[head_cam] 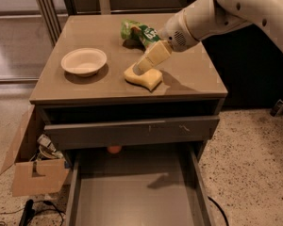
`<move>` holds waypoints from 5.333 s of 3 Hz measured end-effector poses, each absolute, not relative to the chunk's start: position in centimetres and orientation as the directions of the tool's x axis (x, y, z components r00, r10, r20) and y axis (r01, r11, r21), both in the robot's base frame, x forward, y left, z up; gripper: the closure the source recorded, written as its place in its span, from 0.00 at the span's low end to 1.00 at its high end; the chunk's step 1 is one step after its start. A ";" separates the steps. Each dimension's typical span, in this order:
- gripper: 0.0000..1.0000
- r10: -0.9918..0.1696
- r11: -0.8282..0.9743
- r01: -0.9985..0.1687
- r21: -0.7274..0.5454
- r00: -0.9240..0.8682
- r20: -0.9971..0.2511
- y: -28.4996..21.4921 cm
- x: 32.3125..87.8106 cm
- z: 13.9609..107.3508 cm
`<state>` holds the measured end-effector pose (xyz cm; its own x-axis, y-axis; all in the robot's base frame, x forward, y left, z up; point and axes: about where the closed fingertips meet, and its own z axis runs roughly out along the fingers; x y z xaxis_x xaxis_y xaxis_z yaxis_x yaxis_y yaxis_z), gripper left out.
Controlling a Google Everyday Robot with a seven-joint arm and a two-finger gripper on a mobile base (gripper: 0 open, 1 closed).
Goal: Place sponge into middle drawer
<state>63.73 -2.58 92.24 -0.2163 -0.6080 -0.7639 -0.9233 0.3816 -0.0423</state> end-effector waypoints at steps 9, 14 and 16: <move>1.00 -0.656 0.449 -0.893 -0.035 -0.303 -0.691 -1.9 64.3 82.1; 1.00 -0.570 0.432 -0.897 -0.097 -0.188 -0.800 -7.6 49.5 87.0; 1.00 -0.545 0.461 -0.885 -0.059 -0.231 -0.806 -10.9 43.8 83.3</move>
Offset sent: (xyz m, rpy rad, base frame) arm -0.0066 -0.0053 -0.0958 -0.0651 0.0958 -0.0865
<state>43.79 -10.92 83.30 -0.2307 -0.5452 -0.8059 -0.8854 0.4612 -0.0585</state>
